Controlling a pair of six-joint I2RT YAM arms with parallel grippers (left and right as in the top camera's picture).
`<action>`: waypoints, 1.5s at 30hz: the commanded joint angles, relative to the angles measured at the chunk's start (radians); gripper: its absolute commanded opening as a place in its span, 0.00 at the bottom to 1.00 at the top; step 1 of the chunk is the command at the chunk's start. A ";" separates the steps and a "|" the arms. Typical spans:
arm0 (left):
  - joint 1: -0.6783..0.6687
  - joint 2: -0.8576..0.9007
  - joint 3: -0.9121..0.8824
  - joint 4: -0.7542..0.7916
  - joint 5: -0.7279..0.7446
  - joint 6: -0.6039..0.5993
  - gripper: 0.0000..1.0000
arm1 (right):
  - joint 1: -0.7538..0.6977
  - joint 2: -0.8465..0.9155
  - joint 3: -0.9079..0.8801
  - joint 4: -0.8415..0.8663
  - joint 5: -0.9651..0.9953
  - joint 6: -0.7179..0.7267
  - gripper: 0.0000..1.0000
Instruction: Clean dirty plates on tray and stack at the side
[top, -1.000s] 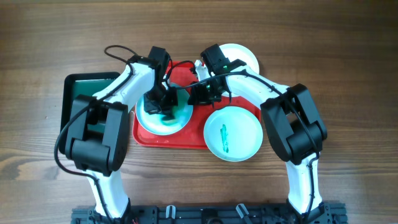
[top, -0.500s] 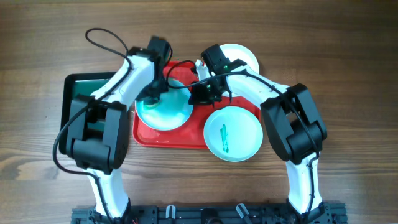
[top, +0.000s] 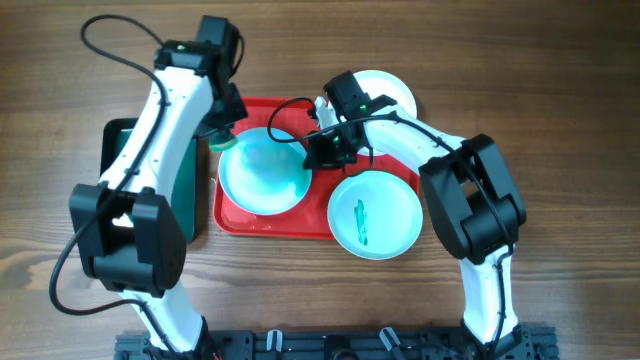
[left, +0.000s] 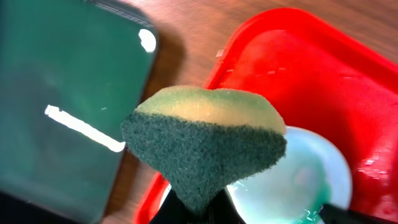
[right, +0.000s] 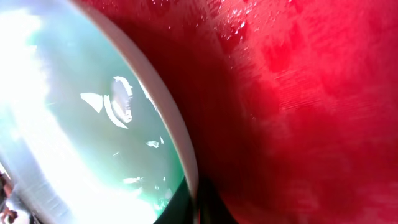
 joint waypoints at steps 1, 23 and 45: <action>0.050 -0.021 0.018 -0.029 0.005 0.029 0.04 | 0.046 0.033 -0.003 -0.021 0.071 0.023 0.23; 0.246 -0.020 0.018 -0.035 0.209 0.130 0.04 | 0.174 -0.355 0.030 -0.214 0.943 0.029 0.04; 0.257 -0.020 0.017 -0.027 0.356 0.137 0.04 | 0.504 -0.360 0.030 -0.108 1.960 -0.187 0.04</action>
